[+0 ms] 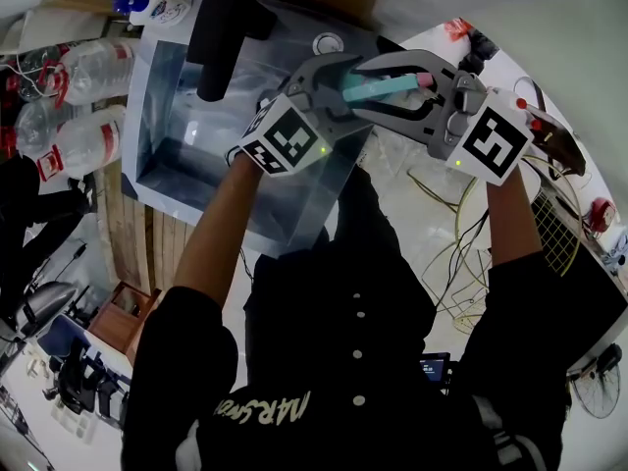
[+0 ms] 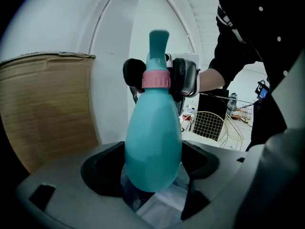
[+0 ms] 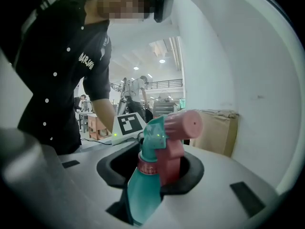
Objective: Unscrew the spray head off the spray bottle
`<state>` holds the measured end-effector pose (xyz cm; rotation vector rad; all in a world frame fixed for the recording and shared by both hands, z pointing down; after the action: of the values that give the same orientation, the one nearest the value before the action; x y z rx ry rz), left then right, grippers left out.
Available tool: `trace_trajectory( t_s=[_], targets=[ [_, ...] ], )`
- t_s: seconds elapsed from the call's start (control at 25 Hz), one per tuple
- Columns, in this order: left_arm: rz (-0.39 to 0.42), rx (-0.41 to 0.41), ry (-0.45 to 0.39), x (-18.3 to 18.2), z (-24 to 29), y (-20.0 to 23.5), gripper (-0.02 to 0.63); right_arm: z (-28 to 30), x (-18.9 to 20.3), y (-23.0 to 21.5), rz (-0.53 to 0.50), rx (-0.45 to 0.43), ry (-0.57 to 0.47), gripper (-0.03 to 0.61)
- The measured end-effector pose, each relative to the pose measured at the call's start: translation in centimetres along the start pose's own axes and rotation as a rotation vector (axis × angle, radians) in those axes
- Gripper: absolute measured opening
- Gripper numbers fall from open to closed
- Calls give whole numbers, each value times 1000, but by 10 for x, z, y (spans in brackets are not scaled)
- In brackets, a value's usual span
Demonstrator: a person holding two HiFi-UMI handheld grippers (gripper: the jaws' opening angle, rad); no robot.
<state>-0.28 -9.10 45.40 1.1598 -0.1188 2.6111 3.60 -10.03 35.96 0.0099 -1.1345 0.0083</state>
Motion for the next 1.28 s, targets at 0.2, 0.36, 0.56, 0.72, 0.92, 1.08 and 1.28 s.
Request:
trace_trajectory(
  t_s=[0.2,0.36,0.56,0.72,0.92,1.08,1.28],
  targets=[
    [-5,-3,1,0,0,0,383,0,-1,0,10,22,-11,163],
    [-5,0,0,0,0,0,383,-1,0,0,-9,35,17,160],
    [5,15,-2,1,-1,1,383,1,0,0,-21,-30,0,158],
    [15,29,-14,0,-1,1,383,0,-2,-2,-27,-101,-29,158],
    [63,74,-15,-2,-2,2,383,0,-2,-1,-29,-111,-36,158],
    [95,126,-27,2,-2,2,383,1,-1,-2,-13,-149,-65,158],
    [114,159,-16,2,-1,3,383,0,-2,-2,-11,-150,-82,158]
  ],
)
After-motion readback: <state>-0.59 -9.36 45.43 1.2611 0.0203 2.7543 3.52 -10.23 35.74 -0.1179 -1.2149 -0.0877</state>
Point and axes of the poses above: the fingertips, and each gripper's own axes: z forward along the fingers, y to its left, x out of its underside, the point moved 5 cm from there along -z, backward along the fingers, and after that the axes turned 15 degrees about y, right-handed, at the moved point
